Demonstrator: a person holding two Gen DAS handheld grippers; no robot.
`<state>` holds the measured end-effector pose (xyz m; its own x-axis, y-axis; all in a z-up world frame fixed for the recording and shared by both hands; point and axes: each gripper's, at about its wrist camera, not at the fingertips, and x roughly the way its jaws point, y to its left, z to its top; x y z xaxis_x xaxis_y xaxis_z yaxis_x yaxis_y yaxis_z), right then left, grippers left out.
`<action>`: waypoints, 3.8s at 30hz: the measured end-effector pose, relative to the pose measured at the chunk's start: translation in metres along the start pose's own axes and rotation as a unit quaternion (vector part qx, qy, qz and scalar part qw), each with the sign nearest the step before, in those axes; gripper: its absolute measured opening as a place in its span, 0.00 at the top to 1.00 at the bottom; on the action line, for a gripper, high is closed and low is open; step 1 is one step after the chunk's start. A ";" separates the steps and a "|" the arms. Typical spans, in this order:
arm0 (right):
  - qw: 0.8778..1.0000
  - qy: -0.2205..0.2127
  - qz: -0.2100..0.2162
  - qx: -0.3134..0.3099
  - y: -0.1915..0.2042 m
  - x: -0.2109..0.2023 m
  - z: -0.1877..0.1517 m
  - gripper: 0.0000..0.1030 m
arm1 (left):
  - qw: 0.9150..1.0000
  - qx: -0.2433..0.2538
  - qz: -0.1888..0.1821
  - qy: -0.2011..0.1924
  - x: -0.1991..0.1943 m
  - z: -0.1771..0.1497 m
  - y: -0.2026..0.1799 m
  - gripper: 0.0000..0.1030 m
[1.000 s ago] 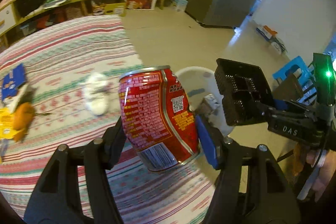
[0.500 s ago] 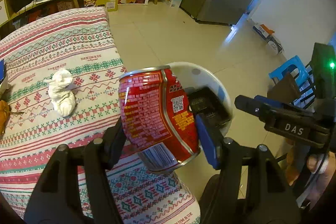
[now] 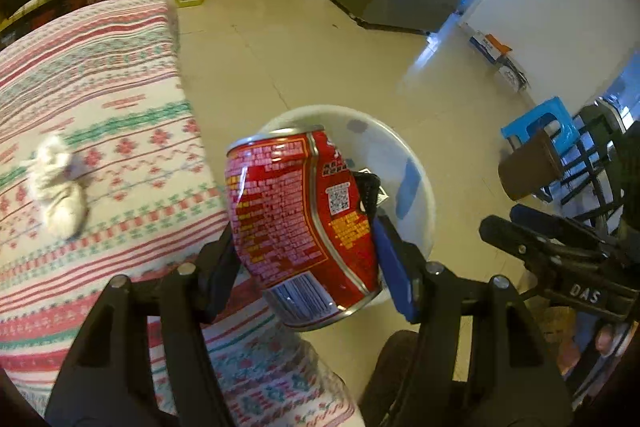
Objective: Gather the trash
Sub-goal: 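Drop black tray from right tool while left drops crushed can into bin, then move both tools back to table, right tool over the white tissue, then grasp white tissue with right tool while left grasps orange sweet potato, then carry orange sweet potato with left tool while right carries tissue to bin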
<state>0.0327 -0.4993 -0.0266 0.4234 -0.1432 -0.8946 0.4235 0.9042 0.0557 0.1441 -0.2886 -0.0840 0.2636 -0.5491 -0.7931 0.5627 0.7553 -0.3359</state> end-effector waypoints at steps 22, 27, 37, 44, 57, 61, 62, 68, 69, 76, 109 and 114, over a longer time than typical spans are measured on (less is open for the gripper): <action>0.997 -0.015 0.000 -0.076 0.057 -0.015 0.000 0.27 | 0.995 0.006 0.090 -0.039 -0.077 -0.009 0.044 0.07; 0.995 -0.022 0.017 -0.098 0.093 -0.016 0.003 0.25 | 0.991 -0.013 0.123 -0.044 -0.106 -0.019 0.079 0.05; 0.988 -0.023 0.045 -0.147 0.175 -0.006 0.000 0.23 | 0.980 -0.057 0.184 -0.050 -0.157 -0.039 0.153 0.04; 0.984 -0.015 0.052 -0.170 0.216 0.008 -0.003 0.23 | 0.971 -0.110 0.210 -0.043 -0.184 -0.053 0.212 0.04; 0.983 -0.008 0.059 -0.174 0.262 0.039 0.006 0.23 | 0.959 -0.186 0.213 -0.033 -0.200 -0.066 0.279 0.04; 0.981 -0.014 0.062 -0.183 0.277 0.051 0.010 0.23 | 0.960 -0.189 0.203 -0.034 -0.197 -0.063 0.283 0.04; 0.981 -0.016 0.061 -0.186 0.281 0.055 0.010 0.23 | 0.961 -0.187 0.201 -0.034 -0.196 -0.061 0.283 0.04; 0.979 -0.022 0.062 -0.192 0.298 0.076 0.015 0.26 | 0.969 -0.157 0.189 -0.029 -0.185 -0.054 0.272 0.04; 0.980 -0.021 0.060 -0.191 0.300 0.079 0.016 0.30 | 0.970 -0.152 0.187 -0.029 -0.183 -0.053 0.271 0.04; 0.975 -0.009 0.090 -0.201 0.308 0.087 0.015 0.71 | 0.975 -0.135 0.175 -0.006 -0.164 -0.049 0.264 0.12; 0.979 -0.033 0.088 -0.184 0.211 0.006 0.012 0.73 | 0.987 -0.083 0.135 -0.010 -0.131 -0.026 0.187 0.90; 0.983 -0.040 0.081 -0.160 0.179 -0.003 0.015 0.73 | 0.990 -0.061 0.123 -0.015 -0.125 -0.016 0.151 0.90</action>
<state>0.1194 -0.3431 -0.0075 0.5318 -0.0062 -0.8468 0.0769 0.9962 0.0410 0.1834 -0.0999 -0.0438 0.4043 -0.3517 -0.8443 0.3794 0.9044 -0.1951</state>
